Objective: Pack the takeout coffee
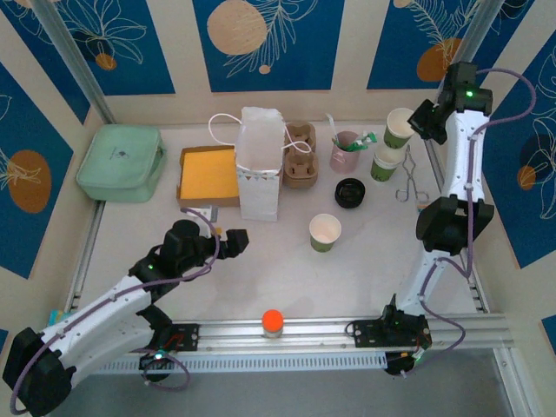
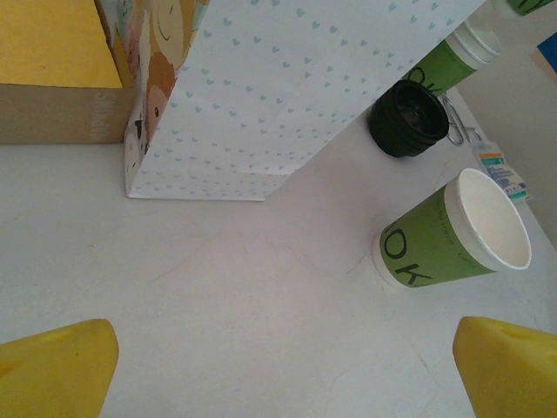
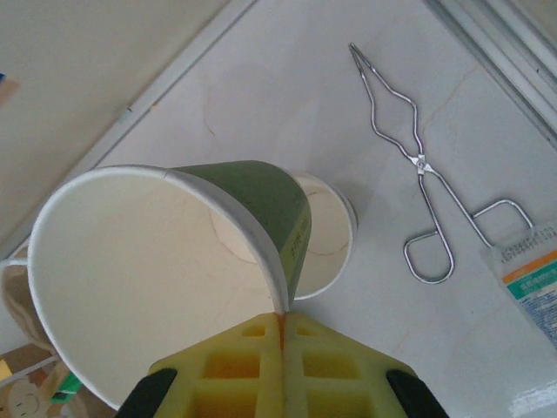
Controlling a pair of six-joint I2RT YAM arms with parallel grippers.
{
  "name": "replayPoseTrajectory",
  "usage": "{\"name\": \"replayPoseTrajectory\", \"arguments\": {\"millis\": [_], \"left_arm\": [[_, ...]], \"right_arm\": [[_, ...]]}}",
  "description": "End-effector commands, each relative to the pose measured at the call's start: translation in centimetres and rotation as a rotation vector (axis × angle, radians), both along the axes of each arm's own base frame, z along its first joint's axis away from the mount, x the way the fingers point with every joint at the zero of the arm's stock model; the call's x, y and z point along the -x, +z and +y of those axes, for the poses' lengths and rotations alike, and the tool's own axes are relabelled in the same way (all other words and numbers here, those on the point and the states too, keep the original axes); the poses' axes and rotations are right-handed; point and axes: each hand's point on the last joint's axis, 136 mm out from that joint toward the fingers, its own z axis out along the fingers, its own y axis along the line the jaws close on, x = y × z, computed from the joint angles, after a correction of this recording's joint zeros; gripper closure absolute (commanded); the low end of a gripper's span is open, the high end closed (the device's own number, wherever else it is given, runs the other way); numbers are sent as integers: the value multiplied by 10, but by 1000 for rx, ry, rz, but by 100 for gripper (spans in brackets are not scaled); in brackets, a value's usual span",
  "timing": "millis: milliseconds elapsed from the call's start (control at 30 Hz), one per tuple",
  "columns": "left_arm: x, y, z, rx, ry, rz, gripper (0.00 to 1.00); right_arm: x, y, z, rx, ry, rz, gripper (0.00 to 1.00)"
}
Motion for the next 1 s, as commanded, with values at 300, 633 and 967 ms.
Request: {"name": "replayPoseTrajectory", "arguments": {"millis": [300,633,967], "left_arm": [[-2,1,2,-26,7,-12,2],[-1,2,2,-25,7,-15,1],[0,2,2,-29,2,-17,2]], "right_arm": [[-4,-45,8,-62,20,87,100],[1,-36,11,-20,25,84,65],[23,-2,42,50,106,36,65]]}}
